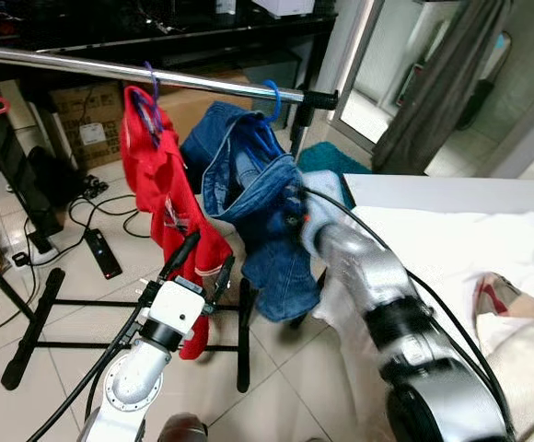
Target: Hang hanger
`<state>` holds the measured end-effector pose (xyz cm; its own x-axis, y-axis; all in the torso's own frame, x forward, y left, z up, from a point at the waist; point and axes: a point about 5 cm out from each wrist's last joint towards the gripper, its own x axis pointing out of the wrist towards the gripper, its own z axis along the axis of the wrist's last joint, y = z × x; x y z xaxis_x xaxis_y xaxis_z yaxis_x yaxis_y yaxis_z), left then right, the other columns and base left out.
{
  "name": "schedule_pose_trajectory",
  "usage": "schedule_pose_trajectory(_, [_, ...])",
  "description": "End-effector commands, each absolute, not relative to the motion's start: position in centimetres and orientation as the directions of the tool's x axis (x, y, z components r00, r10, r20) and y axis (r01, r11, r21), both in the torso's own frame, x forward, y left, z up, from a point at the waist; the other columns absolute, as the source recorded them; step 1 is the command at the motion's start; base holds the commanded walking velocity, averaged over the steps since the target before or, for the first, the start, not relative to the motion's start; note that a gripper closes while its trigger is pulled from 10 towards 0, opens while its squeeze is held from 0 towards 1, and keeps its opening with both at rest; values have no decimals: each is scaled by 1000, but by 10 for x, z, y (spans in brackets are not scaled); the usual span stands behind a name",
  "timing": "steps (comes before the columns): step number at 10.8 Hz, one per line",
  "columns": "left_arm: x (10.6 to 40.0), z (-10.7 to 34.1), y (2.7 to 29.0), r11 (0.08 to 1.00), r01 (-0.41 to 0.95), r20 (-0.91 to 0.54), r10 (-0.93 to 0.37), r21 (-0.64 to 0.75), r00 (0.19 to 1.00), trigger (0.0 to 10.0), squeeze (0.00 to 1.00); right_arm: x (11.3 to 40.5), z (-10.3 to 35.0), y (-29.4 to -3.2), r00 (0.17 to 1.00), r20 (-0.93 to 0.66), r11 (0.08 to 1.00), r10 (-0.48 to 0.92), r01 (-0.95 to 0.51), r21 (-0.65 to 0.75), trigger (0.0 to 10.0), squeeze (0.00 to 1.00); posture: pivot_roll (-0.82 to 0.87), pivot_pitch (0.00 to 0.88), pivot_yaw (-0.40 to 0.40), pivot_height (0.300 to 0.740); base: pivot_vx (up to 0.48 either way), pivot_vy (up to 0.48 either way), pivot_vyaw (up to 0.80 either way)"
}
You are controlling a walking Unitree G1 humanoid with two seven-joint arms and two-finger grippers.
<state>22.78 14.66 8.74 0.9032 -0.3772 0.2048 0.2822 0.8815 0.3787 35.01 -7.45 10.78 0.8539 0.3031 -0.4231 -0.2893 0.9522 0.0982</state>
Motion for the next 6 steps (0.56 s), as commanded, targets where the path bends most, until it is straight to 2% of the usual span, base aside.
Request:
schedule_pose_trajectory(1, [228, 85, 146, 895, 274, 203, -359, 352, 911, 10000, 0, 349, 107, -88, 873, -409, 963, 266, -262, 67, 10000, 0, 269, 29, -140, 710, 0, 0, 0])
schedule_pose_trajectory(2, [229, 83, 151, 919, 237, 209, -311, 314, 927, 10000, 0, 340, 98, -107, 887, -413, 978, 205, -201, 54, 10000, 0, 265, 30, -141, 710, 0, 0, 0])
schedule_pose_trajectory(4, [230, 81, 155, 944, 201, 211, -259, 261, 943, 10000, 0, 327, 96, -123, 916, -363, 985, 169, -148, 85, 10000, 0, 247, 32, -137, 710, 0, 0, 0])
schedule_pose_trajectory(6, [232, 79, 157, 955, 185, 209, -234, 231, 949, 10000, 0, 315, 94, -125, 919, -325, 972, 225, -189, 139, 10000, 0, 227, 32, -130, 710, 0, 0, 0])
